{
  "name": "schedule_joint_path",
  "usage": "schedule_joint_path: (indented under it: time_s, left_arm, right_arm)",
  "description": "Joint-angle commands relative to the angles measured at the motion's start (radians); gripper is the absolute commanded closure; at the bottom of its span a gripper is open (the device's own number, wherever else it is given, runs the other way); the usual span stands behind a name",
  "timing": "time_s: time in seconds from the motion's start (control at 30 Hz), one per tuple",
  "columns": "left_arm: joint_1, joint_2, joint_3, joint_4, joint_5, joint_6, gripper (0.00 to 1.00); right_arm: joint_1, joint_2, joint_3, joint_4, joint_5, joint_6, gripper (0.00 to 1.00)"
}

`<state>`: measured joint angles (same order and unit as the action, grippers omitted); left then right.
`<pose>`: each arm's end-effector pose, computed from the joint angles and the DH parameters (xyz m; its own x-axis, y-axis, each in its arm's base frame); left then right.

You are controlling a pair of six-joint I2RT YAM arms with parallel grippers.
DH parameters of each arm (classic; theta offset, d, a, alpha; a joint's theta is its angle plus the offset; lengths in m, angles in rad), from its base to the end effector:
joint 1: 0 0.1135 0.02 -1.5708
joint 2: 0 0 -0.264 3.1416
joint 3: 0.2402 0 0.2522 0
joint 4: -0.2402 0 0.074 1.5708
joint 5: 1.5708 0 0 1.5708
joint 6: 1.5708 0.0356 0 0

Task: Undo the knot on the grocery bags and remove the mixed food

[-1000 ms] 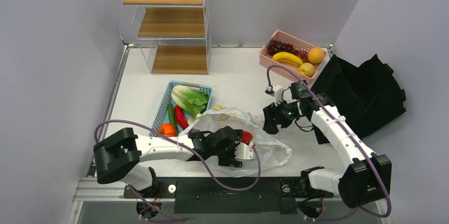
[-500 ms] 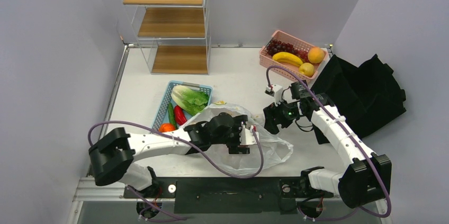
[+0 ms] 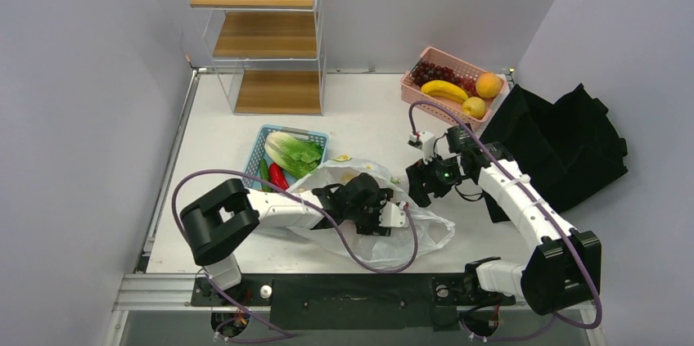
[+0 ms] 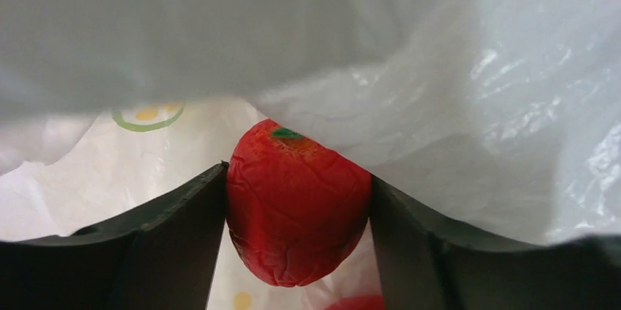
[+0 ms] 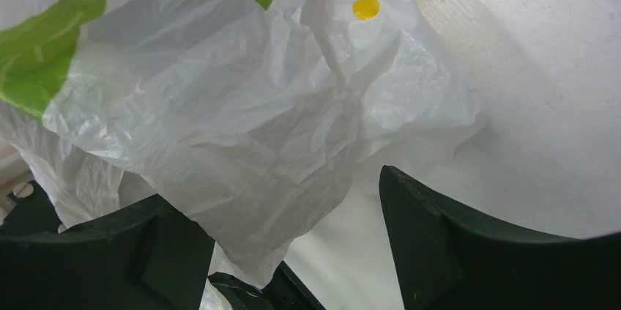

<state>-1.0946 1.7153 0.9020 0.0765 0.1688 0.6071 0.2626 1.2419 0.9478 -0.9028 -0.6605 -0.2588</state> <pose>0.1555 -0.3144 0.1647 0.2794 0.6852 -0.6727 0.9421 -0.0604 0.3298 0.2105 0.0792 0.2547 -0.7612 -0.4139 -0.4992 -0.6374 0.6192 0.4586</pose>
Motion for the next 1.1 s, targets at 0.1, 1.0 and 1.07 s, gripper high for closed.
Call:
schedule_joint_path:
  time_s: [0.1, 1.0, 1.07]
  left_arm:
    - [0.06, -0.127, 0.047, -0.029, 0.095, -0.015, 0.7]
    - [0.177, -0.552, 0.205, -0.076, 0.134, -0.191, 0.74]
    - [0.177, -0.546, 0.205, -0.055, 0.115, -0.126, 0.74]
  right_arm:
    - [-0.02, 0.007, 0.053, 0.033, 0.012, -0.019, 0.31]
    - [-0.144, -0.135, 0.332, 0.284, -0.258, 0.459, 0.22]
    - [-0.108, -0.177, 0.314, 0.398, -0.251, 0.623, 0.21]
